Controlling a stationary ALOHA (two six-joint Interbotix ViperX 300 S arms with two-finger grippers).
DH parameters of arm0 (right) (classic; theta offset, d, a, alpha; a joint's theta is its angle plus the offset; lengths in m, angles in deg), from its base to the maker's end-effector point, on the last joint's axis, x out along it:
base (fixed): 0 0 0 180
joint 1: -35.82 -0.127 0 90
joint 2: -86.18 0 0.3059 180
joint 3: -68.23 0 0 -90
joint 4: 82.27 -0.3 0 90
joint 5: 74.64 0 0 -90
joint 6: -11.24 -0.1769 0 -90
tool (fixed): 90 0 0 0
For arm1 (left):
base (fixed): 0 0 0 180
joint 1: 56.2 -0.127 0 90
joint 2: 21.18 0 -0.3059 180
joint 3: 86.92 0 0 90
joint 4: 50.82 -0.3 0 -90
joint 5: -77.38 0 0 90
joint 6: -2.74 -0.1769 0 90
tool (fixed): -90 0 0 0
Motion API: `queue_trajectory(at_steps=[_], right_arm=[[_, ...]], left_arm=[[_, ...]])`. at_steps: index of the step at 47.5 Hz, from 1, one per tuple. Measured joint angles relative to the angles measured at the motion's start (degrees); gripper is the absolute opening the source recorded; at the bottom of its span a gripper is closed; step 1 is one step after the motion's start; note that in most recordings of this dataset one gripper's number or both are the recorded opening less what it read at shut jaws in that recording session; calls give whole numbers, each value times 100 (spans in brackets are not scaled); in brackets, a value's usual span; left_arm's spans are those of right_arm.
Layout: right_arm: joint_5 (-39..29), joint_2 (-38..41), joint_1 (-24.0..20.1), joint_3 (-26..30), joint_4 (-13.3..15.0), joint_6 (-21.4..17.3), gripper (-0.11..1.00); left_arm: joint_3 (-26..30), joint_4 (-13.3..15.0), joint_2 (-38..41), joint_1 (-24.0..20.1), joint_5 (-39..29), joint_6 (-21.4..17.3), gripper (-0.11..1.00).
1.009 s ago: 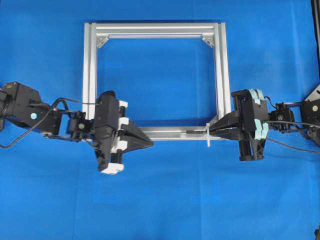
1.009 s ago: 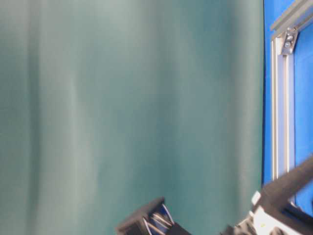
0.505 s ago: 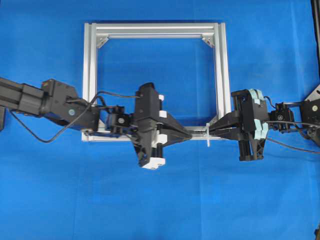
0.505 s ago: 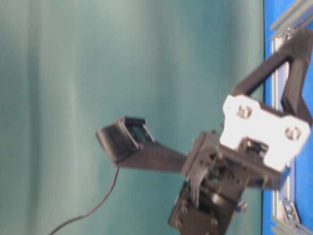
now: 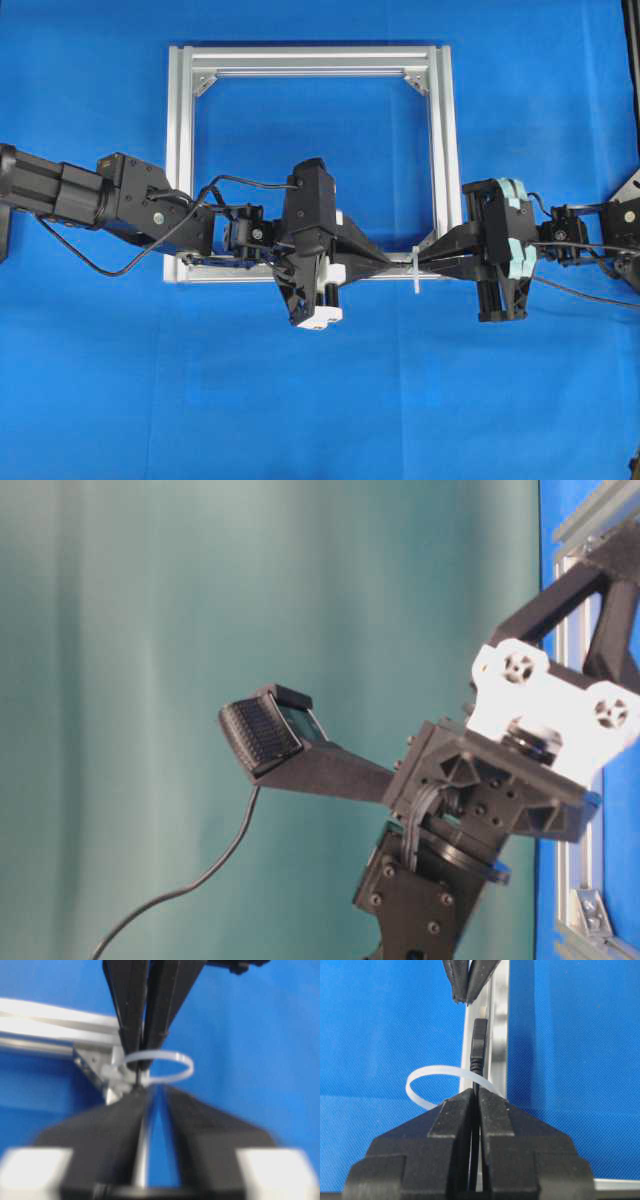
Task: Insert the wire through the string loop located on the right side.
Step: 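Move the left gripper right toward the plug beyond the loop, then grasp the cable plug with the left gripper past the loop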
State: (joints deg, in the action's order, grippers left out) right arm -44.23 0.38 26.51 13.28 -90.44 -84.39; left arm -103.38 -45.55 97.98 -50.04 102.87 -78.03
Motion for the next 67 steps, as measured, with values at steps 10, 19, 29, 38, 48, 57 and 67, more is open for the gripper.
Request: queue_trajectory(at_steps=[10, 19, 29, 38, 48, 57, 67], right_arm=[[0, 0, 0, 0, 0, 0, -3], [0, 0, 0, 0, 0, 0, -4], [0, 0, 0, 9, 0, 0, -4], [0, 0, 0, 9, 0, 0, -4], [0, 0, 0, 18, 0, 0, -4], [0, 0, 0, 18, 0, 0, -4], [0, 0, 0, 18, 0, 0, -4]], left_arm=[[0, 9, 0, -53, 0, 9, 85], [0, 9, 0, -123, 0, 9, 88], [0, 9, 0, -123, 0, 0, 89], [0, 9, 237, -123, -9, 0, 89], [44, 0, 527, -88, 9, 0, 89], [88, 9, 554, -53, 18, 0, 89], [88, 0, 554, -53, 35, 9, 89]])
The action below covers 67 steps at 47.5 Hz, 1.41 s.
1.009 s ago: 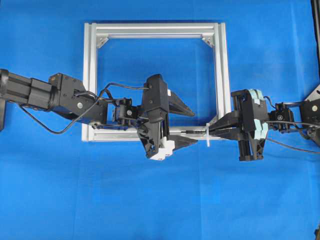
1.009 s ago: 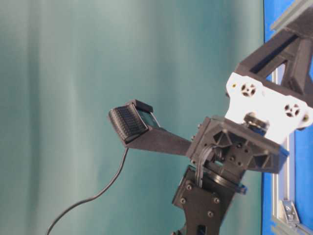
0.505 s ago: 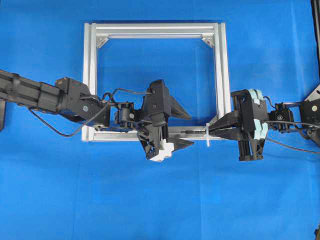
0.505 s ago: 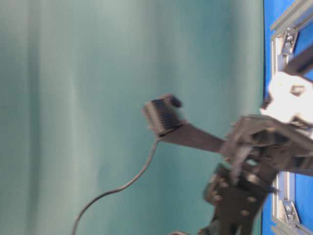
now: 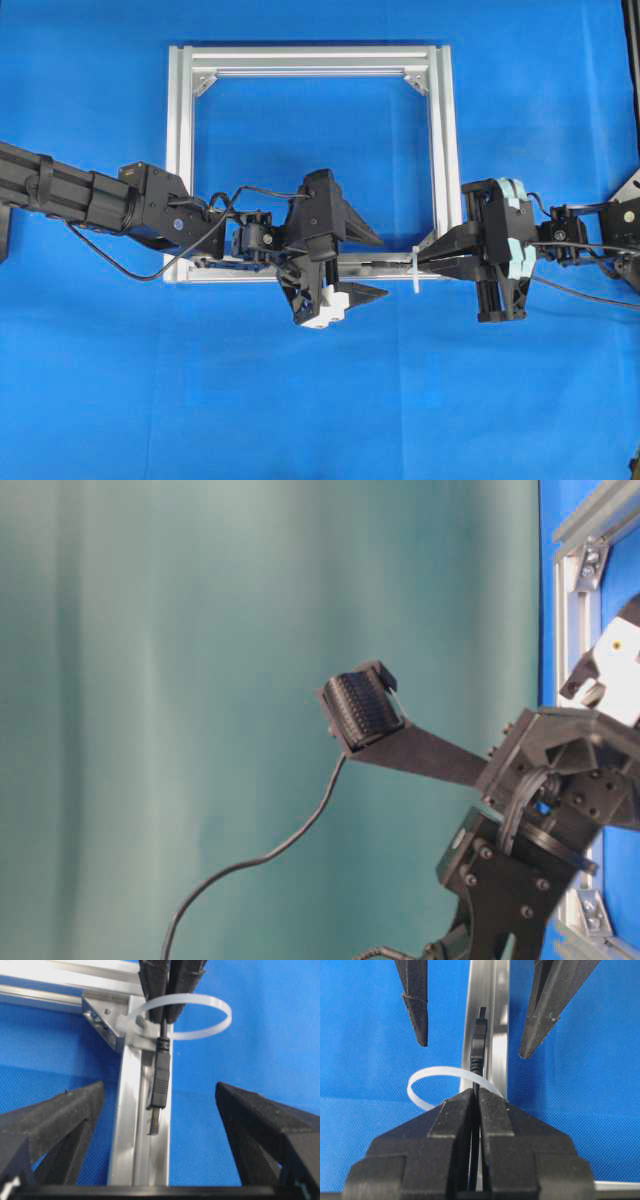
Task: Insert the wire through the string loop located on the right side.
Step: 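Grasp the cable plug with the left gripper past the loop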
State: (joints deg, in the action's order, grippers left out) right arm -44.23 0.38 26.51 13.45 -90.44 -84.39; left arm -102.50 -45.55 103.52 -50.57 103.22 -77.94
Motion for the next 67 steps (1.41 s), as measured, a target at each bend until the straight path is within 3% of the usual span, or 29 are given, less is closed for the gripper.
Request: queue_trajectory(at_steps=[56, 60, 67], right_arm=[[-9, 0, -9, 44, 0, 0, -4], [0, 0, 0, 44, 0, 0, -4], [-9, 9, 0, 44, 0, 0, -4]], left_arm=[[0, 0, 0, 0, 0, -9, 87], [0, 0, 0, 0, 0, 0, 78], [9, 0, 0, -70, 0, 0, 36]])
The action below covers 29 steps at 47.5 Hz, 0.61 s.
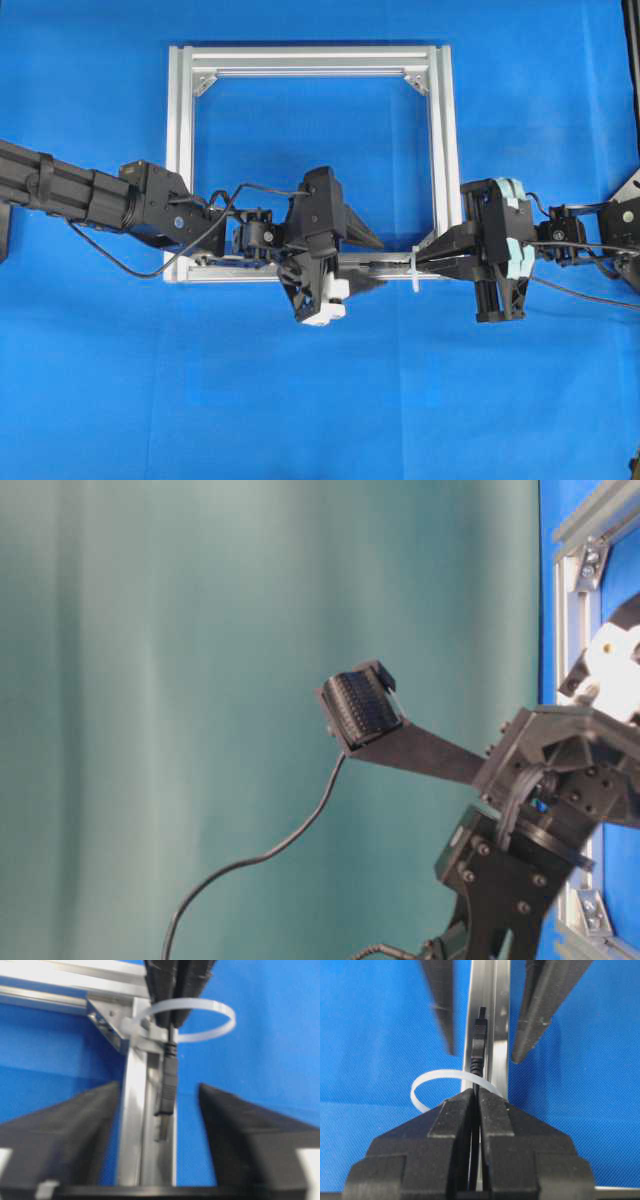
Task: Insert the wire through the string loop located on the right side.
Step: 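Grasp the cable plug with the left gripper past the loop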
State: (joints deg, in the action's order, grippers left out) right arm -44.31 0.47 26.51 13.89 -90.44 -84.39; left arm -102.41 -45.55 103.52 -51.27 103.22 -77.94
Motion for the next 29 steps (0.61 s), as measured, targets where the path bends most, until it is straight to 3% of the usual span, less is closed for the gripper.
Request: queue_trajectory(at_steps=[5, 29], right_arm=[[0, -9, 18, 0, 0, 0, -4], [-35, -9, 0, 0, 9, 9, -3]], left_arm=[[0, -18, 0, -26, 0, -35, 10], [0, -26, 0, -9, 0, -26, 9]])
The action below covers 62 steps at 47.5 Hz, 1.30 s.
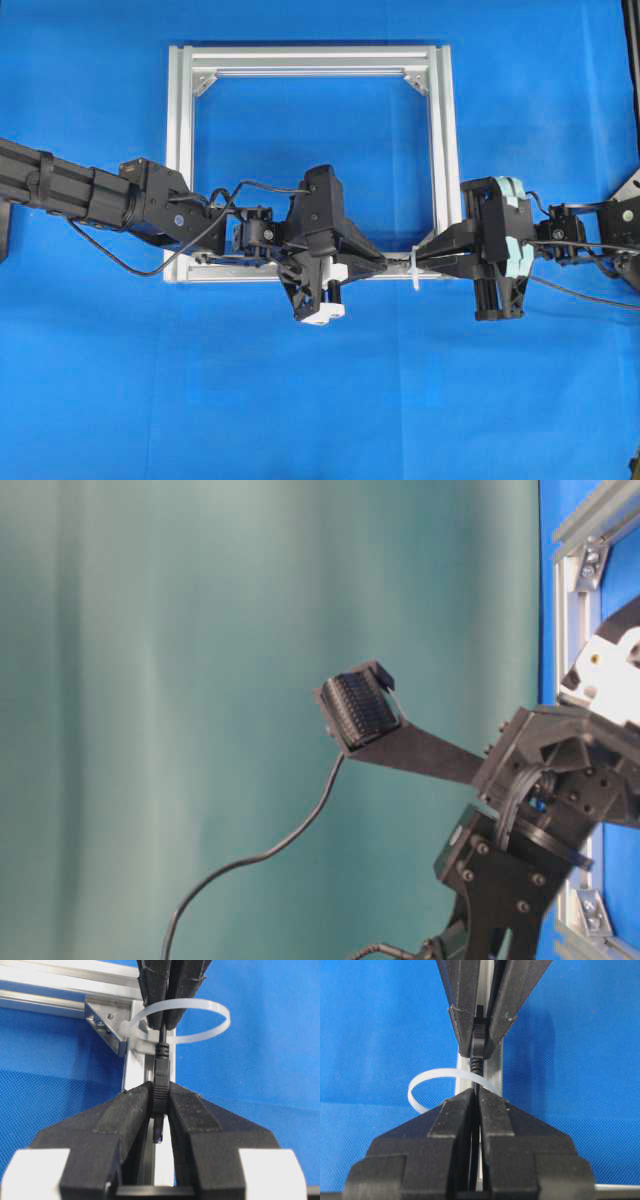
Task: Insert the wire through the string loop located on the right side.
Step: 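Grasp the cable plug with the left gripper past the loop, then pull the cable leftward through the loop with the left gripper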
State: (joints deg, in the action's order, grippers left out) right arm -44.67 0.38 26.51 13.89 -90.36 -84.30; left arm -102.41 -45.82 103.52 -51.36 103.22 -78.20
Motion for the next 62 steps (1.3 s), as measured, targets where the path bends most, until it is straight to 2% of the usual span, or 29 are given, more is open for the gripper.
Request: queue_trajectory(at_steps=[7, 12, 16, 24, 26, 32, 50, 57, 62], right_arm=[[-97, 0, -9, 35, 9, 9, -3], [-220, 0, 0, 88, 18, 9, 5], [-334, 9, -9, 132, 26, 9, 21], [-615, 0, -53, 185, 35, 18, 65], [-712, -18, -44, 193, 26, 9, 72], [-914, -141, -44, 185, 35, -26, 82], [-1028, -413, -26, 176, 35, -18, 85], [-1028, -413, -26, 176, 35, -18, 85], [-1037, -413, -26, 176, 35, -26, 85]], left_arm=[[-9, 0, 0, 0, 0, 0, 9], [-9, 0, 0, 0, -9, 0, 9], [0, 0, 0, 0, -9, 0, 9], [-9, 0, 0, -9, 0, 9, 9], [-9, 9, 0, -18, 0, 26, 9], [-9, 0, 0, -26, 0, 26, 9], [-97, 9, -9, -26, -9, 18, 9], [-554, 9, -290, -26, -26, 18, 9], [-1160, 9, -721, 0, -26, 9, 9]])
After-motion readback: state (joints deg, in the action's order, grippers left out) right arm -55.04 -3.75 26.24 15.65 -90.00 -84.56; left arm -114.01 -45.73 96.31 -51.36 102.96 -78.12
